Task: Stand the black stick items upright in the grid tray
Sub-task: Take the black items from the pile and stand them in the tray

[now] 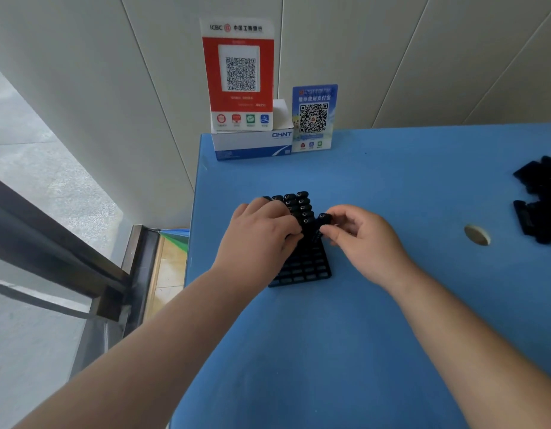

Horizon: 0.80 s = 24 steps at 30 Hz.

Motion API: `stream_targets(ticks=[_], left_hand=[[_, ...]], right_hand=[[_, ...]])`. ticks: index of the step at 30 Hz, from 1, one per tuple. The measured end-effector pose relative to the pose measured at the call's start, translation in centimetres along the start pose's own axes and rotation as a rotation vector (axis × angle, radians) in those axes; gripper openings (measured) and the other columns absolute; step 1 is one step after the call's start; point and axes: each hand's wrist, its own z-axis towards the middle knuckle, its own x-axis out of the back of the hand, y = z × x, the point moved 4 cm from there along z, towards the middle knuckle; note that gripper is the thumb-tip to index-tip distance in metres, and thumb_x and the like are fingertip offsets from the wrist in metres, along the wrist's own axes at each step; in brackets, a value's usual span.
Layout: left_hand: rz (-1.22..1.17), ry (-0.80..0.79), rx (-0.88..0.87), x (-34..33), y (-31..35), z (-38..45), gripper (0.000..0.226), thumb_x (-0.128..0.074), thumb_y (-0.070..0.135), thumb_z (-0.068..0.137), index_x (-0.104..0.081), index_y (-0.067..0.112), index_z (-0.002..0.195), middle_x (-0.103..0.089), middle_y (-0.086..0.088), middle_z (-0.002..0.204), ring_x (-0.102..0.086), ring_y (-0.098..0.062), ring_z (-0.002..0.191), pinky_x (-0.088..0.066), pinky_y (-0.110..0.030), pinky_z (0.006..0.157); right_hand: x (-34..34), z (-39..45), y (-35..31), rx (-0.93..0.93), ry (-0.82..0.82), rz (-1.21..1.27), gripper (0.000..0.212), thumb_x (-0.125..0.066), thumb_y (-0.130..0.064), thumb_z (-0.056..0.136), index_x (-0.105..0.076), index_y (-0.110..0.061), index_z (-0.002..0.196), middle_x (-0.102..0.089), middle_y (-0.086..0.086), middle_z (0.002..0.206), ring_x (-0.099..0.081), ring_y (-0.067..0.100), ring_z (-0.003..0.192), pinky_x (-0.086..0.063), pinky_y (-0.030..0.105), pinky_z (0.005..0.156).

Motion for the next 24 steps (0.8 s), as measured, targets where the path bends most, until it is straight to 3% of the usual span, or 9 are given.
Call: stream_targets(ticks=[4,11,17,24], left_hand=[[-0.020,0.005,0.001,-0.2,-0.2,-0.2,0.005,-0.080,0.021,0.081,-0.076,0.022,0.084,-0.065,0.003,0.089,-0.059,-0.029,0.089,-0.048,-0.043,0.077],[-0.025,0.002,0.005,-0.1,-0.3,-0.6,0.007,-0.078,0.022,0.083,-0.077,0.024,0.089,-0.065,0.004,0.093,-0.058,-0.029,0.092,-0.045,-0.042,0.077],[-0.020,0.026,0.018,-0.1,-0.2,-0.8,0.010,-0.080,0.019,0.081,-0.078,0.023,0.090,-0.064,0.001,0.091,-0.058,-0.032,0.092,-0.042,-0.042,0.076],[-0.076,0.029,0.132,-0.3,-0.8,-1.3,0.019,-0.081,0.019,0.080,-0.079,0.026,0.098,-0.062,0.001,0.097,-0.054,-0.031,0.098,-0.035,-0.039,0.082]], right_hand=[[-0.8,-0.3,0.4,0.013,-0.036,0.002,0.035,-0.071,-0.014,0.091,-0.068,-0.048,0.088,-0.074,-0.015,0.088,-0.072,0.010,0.085,-0.058,0.041,0.091],[-1.7,-0.2,0.1,0.146,-0.005,-0.245,0.029,-0.071,-0.016,0.089,-0.065,-0.039,0.105,-0.070,-0.022,0.090,-0.066,0.000,0.087,-0.051,0.020,0.080],[-2.2,-0.7,0.2,0.121,0.046,-0.232,0.019,-0.070,-0.015,0.091,-0.073,-0.031,0.100,-0.072,-0.018,0.091,-0.066,0.001,0.086,-0.050,0.017,0.078],[-1.5,-0.9,0.5,0.071,0.008,-0.282,0.014,-0.072,-0.024,0.090,-0.069,-0.036,0.097,-0.071,-0.019,0.092,-0.066,-0.001,0.087,-0.055,0.026,0.082]])
